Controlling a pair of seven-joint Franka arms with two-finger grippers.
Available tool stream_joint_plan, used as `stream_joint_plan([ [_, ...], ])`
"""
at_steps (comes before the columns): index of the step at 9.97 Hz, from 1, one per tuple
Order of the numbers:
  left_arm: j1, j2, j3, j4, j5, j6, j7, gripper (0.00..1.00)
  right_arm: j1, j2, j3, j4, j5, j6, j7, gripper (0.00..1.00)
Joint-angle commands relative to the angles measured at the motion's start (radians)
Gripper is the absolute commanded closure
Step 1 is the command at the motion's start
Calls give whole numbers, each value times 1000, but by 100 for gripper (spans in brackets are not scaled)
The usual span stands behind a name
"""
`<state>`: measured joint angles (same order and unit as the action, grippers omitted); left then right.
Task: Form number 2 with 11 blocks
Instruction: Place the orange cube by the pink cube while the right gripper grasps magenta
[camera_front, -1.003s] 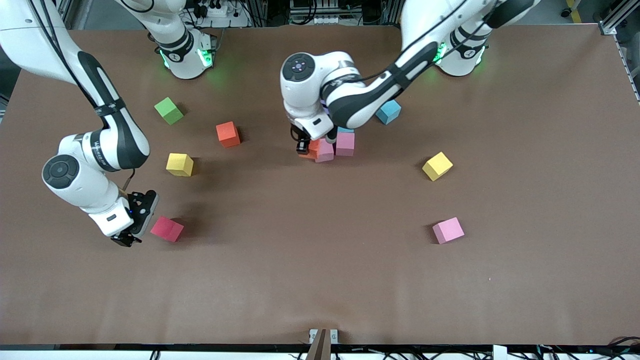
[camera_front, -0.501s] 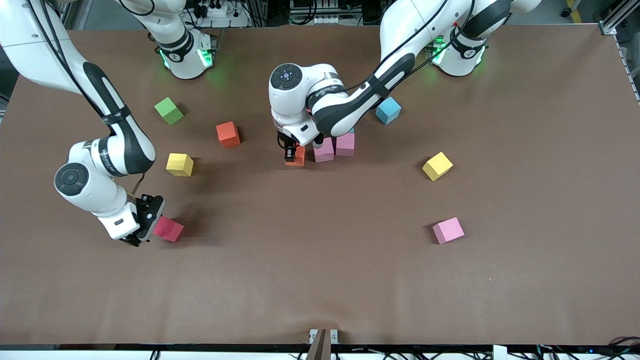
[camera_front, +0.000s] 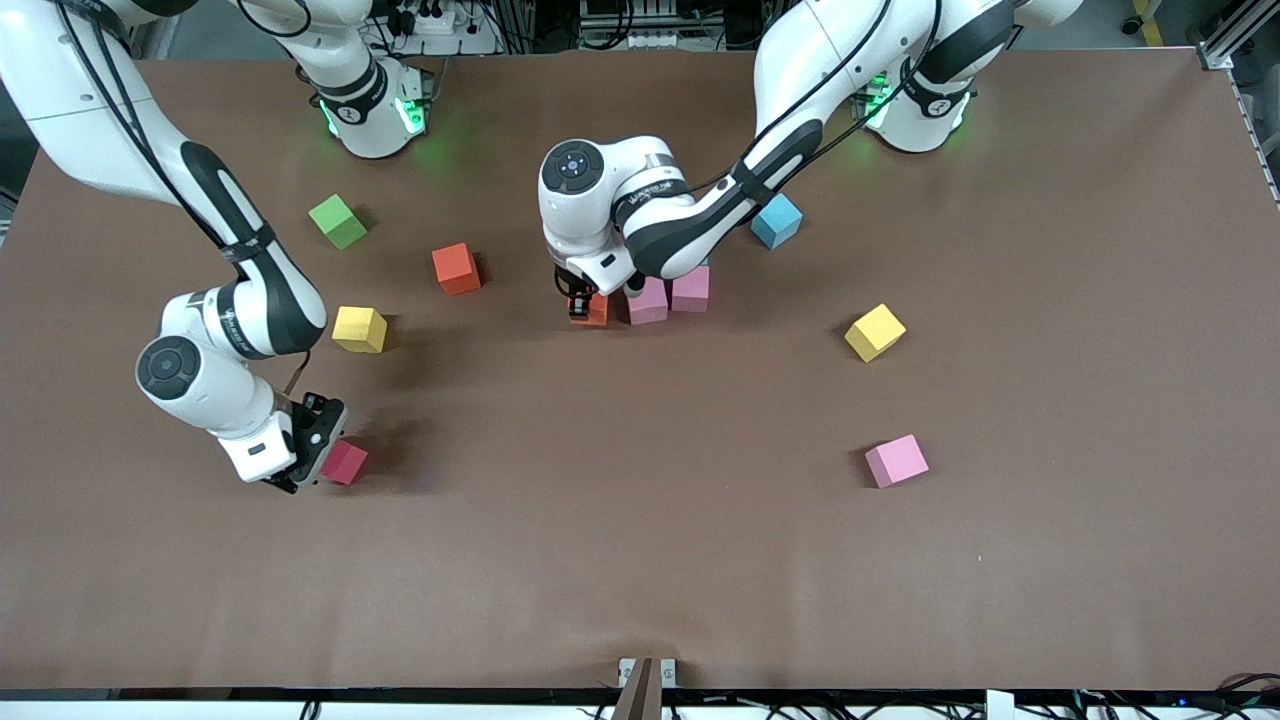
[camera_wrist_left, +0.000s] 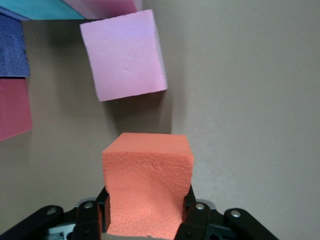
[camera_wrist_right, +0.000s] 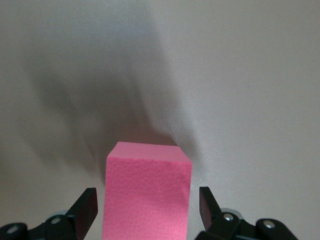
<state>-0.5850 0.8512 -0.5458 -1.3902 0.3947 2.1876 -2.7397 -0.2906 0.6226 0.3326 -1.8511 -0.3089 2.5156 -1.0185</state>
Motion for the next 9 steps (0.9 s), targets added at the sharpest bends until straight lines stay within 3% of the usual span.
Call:
stream_joint_plan([
  [1,-16,2,10,-22,-22,-2,-49,67,1,23,5,23,-10,2,23,9],
  [5,-4,15,10,-44,-43,-8,17,67,1,54,5,23,-1,26,24,12],
  [7,1,14,10,-65,-50,-12,34,67,4,55,5,23,-3,28,24,32],
  [9,1,11,10,-99,-50,-12,35,66,18,48,5,24,-4,26,29,42],
])
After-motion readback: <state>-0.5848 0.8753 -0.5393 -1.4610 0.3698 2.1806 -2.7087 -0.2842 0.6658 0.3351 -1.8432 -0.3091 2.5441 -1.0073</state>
